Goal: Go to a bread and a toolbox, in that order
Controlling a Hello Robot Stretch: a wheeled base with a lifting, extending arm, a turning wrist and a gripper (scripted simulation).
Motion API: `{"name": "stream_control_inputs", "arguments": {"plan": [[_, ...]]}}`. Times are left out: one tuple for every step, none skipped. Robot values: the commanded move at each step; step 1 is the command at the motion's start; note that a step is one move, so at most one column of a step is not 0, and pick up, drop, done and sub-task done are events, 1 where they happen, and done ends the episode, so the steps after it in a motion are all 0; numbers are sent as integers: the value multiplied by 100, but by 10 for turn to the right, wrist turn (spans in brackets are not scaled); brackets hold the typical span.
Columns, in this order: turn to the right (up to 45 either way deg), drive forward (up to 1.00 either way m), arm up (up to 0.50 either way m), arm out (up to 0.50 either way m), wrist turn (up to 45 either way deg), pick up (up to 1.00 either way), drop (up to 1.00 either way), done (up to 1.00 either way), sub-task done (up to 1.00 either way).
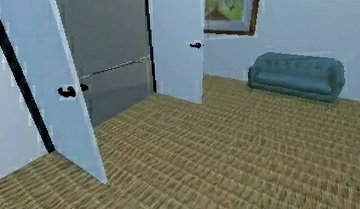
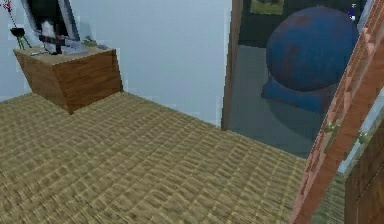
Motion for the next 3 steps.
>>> {"name": "stream_control_inputs", "arguments": {"plan": [[0, 100, 0, 0, 0, 0, 0, 0, 0], [90, 0, 0, 0, 0, 0, 0, 0, 0], [0, 20, 0, 0, 0, 0, 0, 0, 0]]}}
